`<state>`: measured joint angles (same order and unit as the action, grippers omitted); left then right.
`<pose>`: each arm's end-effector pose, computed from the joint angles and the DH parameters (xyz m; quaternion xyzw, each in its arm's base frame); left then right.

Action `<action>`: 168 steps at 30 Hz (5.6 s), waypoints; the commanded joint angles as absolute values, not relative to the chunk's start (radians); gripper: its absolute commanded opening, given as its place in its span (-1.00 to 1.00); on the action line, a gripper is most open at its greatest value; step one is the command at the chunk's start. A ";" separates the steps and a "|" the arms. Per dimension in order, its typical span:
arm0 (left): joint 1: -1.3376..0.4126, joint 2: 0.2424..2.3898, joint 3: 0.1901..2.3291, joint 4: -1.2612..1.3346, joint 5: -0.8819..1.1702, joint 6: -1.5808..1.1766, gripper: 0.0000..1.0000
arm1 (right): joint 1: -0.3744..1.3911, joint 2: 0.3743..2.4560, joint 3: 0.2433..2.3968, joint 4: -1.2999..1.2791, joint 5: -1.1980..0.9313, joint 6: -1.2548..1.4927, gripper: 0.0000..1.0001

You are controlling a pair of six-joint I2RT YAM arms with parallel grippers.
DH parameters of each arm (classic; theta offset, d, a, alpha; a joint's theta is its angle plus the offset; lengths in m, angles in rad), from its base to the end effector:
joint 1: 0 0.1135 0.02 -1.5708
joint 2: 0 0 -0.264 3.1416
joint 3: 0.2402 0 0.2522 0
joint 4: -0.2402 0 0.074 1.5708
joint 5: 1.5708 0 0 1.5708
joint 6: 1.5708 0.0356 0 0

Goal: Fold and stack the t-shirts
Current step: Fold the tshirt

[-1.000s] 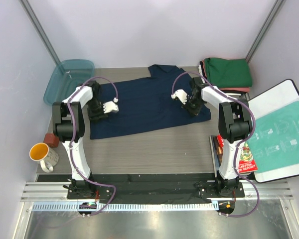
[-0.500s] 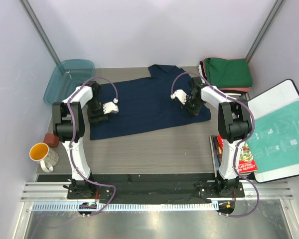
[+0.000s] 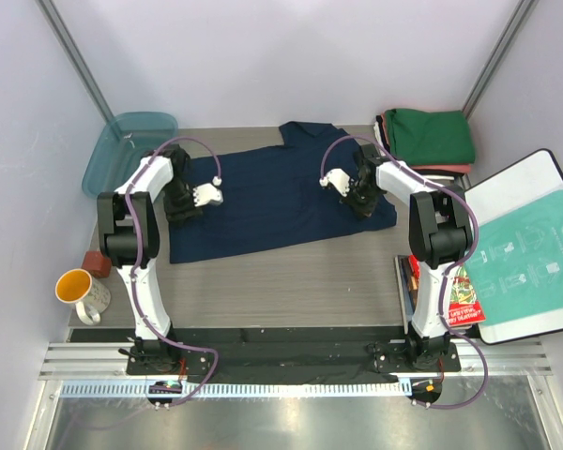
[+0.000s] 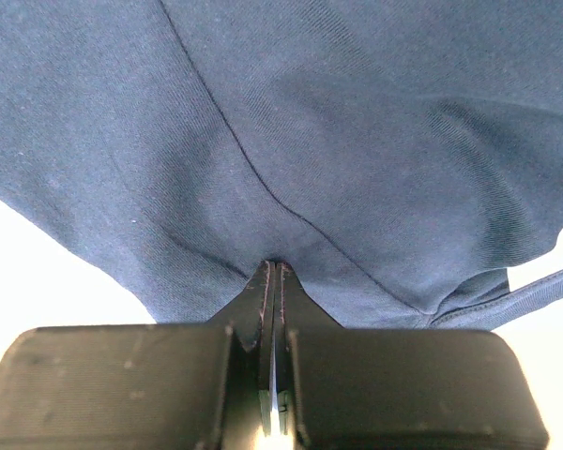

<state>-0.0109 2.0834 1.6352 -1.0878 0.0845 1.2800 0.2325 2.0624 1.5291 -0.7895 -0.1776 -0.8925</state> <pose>0.4000 -0.0074 0.1821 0.6015 0.7975 -0.0237 0.0390 0.4003 0.1012 0.1677 -0.5364 0.8303 0.0433 0.1451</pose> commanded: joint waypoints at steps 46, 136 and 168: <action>0.031 2.016 1.611 -1.193 0.025 1.278 -1.00 | 0.253 2.069 1.554 -0.784 -0.187 -0.899 -0.98; -0.253 1.646 0.789 -1.009 0.058 1.212 -0.97 | 0.324 1.614 0.907 -0.701 -0.117 -0.861 -0.98; -0.197 1.497 1.322 -1.001 0.008 1.201 1.00 | 0.420 1.530 1.293 -0.592 -0.052 -0.902 -0.22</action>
